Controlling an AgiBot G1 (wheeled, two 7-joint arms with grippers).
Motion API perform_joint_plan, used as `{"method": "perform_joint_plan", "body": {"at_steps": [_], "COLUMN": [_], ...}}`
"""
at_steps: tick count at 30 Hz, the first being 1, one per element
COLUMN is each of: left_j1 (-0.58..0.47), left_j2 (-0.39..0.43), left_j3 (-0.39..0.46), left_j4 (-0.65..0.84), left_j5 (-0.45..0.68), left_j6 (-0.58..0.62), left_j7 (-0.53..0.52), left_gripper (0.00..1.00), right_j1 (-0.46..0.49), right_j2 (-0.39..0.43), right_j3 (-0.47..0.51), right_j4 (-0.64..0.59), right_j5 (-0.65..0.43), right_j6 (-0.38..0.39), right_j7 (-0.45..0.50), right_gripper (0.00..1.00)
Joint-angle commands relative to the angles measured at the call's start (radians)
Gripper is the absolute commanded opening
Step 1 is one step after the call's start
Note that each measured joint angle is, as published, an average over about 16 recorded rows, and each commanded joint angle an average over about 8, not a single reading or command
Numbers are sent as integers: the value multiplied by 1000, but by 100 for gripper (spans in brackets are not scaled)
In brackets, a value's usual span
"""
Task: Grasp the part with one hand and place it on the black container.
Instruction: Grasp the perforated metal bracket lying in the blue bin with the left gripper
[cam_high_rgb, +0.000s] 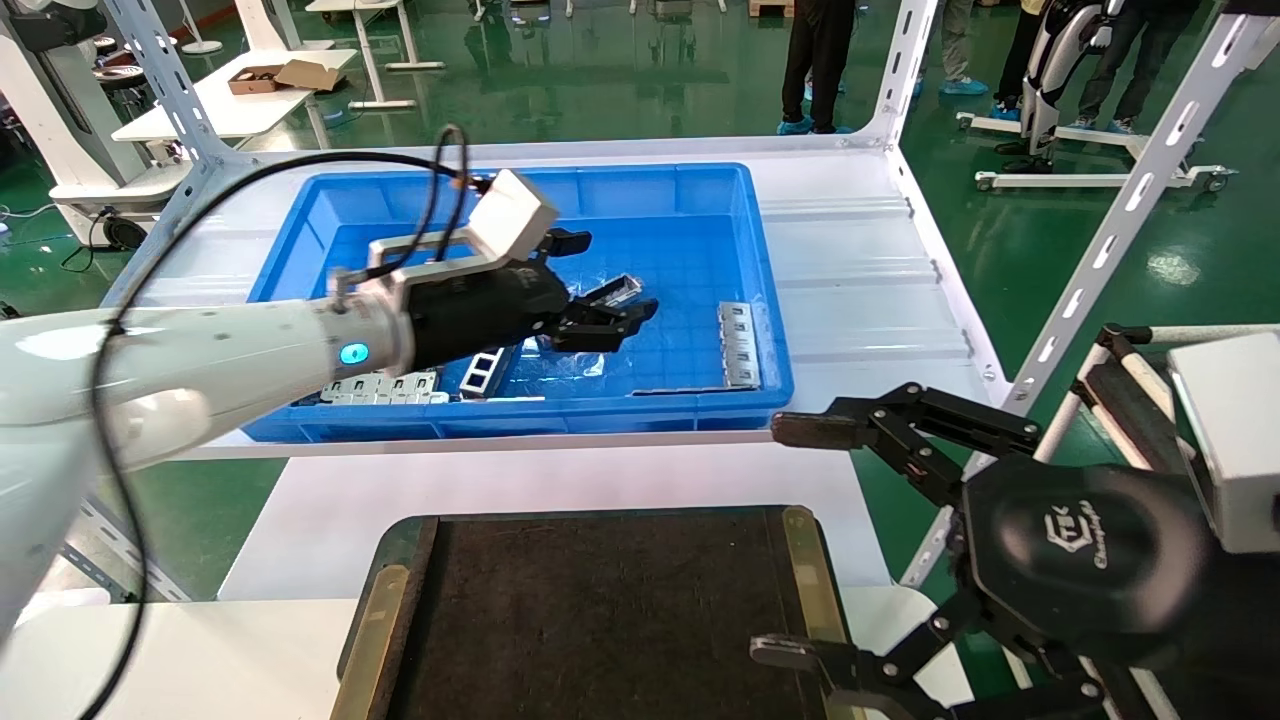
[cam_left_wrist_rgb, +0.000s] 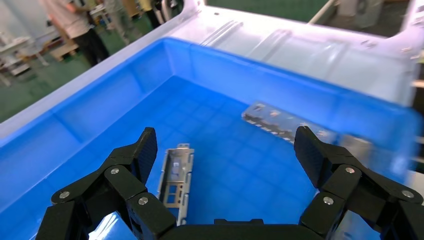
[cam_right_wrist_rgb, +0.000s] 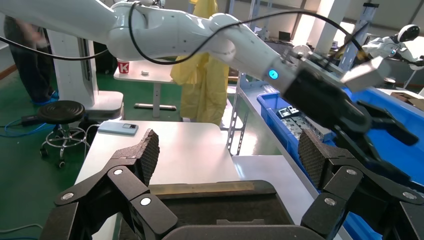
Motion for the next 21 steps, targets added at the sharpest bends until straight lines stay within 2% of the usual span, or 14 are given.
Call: {"method": "perform_joint_plan", "body": {"at_steps": [1,9,10,11,17,18,19,21], "left_j1": [-20,-67,-70,-72,-76,-76,-75,-75], "left_j2": [40,117,122,125,134,134,134,133], "left_j3": [5,2,2,2,11,12,14,17], "left_j4": [65,242,256,269,317,321,326,335], "left_j5": [14,17,15,13,-4,-7,-10,-16], "left_j6": [-33,-121,-130,-139,-171,-174,-176,-179], "left_j7": [27,116,125,133,169,173,176,182], "left_gripper": [100,100,96,86,11,3,0,0], "right_j1": [0,0,0,0,0,0,0,0], "right_j2": [0,0,0,0,0,0,0,0], "right_j3": [0,0,0,0,0,0,0,0], "right_j4": [0,0,0,0,0,0,0,0], "right_j5": [0,0,0,0,0,0,0,0], "right_j6": [0,0,0,0,0,0,0,0], "right_j7": [0,0,0,0,0,0,0,0], "right_gripper": [100,99,91,79,5,0,0,0]}}
